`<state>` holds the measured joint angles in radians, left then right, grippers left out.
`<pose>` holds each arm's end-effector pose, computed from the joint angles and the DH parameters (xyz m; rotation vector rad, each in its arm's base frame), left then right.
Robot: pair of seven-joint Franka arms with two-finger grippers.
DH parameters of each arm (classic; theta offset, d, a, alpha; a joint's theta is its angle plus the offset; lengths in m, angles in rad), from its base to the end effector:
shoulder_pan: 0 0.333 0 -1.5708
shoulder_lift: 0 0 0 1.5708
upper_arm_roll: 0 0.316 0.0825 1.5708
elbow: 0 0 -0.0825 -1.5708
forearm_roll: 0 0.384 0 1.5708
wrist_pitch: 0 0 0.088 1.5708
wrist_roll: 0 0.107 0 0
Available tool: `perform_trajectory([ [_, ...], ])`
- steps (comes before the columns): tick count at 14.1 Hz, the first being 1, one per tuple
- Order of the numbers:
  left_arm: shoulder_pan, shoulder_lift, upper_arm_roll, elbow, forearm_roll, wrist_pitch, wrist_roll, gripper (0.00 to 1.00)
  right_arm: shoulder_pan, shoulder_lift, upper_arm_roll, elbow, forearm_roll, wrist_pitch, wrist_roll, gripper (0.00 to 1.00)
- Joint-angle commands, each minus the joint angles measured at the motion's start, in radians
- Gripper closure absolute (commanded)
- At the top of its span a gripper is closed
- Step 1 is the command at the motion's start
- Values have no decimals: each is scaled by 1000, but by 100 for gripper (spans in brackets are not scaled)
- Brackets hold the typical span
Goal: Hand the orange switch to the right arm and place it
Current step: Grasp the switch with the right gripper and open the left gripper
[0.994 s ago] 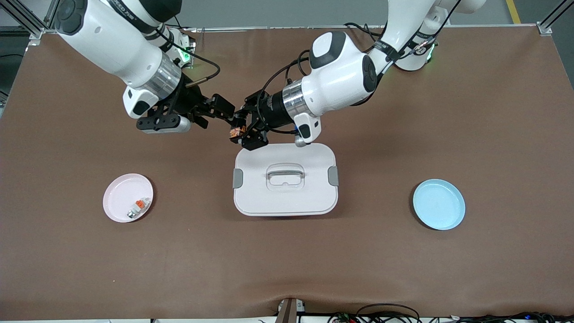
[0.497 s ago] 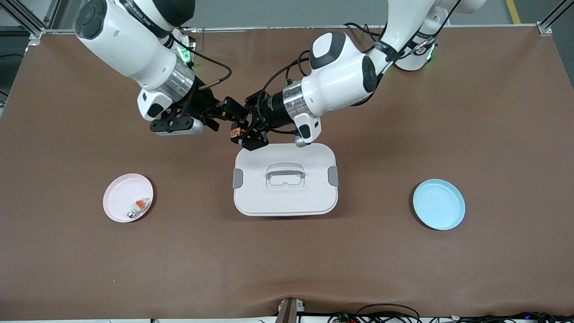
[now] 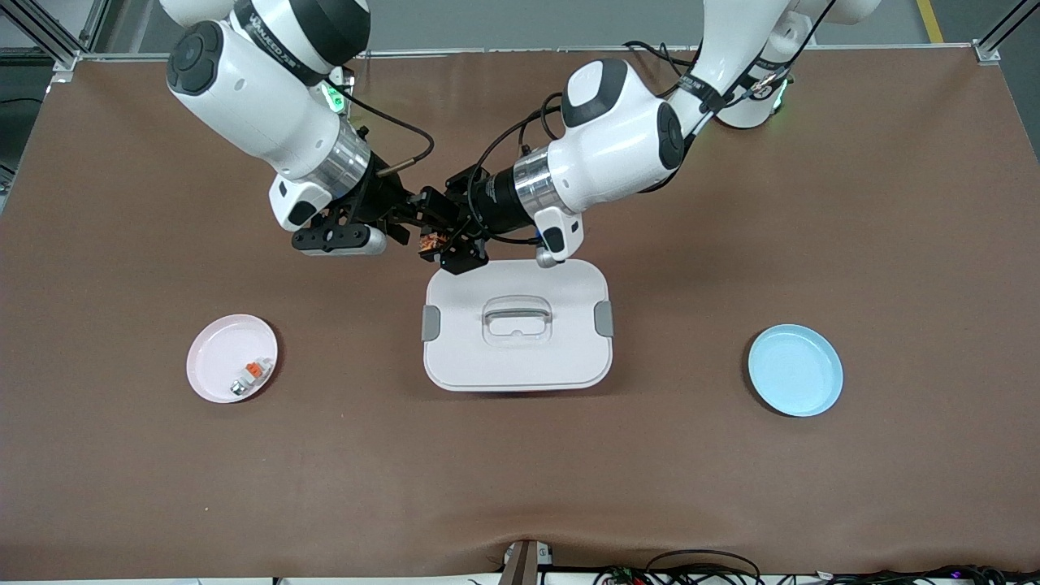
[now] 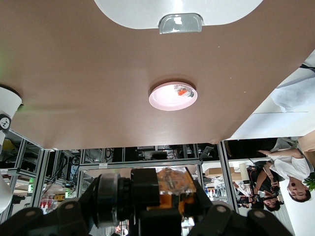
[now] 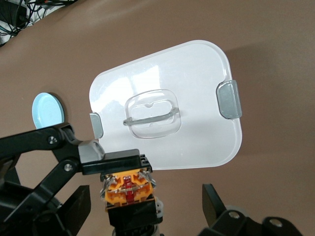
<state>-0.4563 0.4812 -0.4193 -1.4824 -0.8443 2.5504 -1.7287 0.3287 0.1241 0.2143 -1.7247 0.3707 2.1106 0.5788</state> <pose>0.5209 -0.5150 0.4816 1.6269 1.5809 -0.8068 0.5304 0.3324 0.5349 -2.6802 0.2566 -0.0340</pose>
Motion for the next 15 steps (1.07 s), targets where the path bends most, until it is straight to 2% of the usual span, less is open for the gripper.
perform_trajectory([
  [1, 2, -21, -1, -18, 19, 8, -19, 78, 9, 2, -3, 5, 1, 0, 18, 0],
  [2, 2, -21, -1, -18, 19, 8, -17, 78, 9, 2, -3, 7, 1, -4, 18, 0],
  [9, 5, -23, -1, -21, 21, 7, -17, 78, 9, 0, -4, 11, 1, -11, 16, 63],
  [11, 5, -23, -1, -21, 21, 7, -17, 78, 9, 0, -4, 11, 1, -11, 7, 79],
  [13, 5, -26, -1, -21, 21, 7, -17, 78, 7, 0, -4, 13, 1, -11, 10, 100],
  [15, 5, -26, -1, -21, 21, 7, -17, 74, 6, 0, -4, 11, 2, -12, 16, 100],
])
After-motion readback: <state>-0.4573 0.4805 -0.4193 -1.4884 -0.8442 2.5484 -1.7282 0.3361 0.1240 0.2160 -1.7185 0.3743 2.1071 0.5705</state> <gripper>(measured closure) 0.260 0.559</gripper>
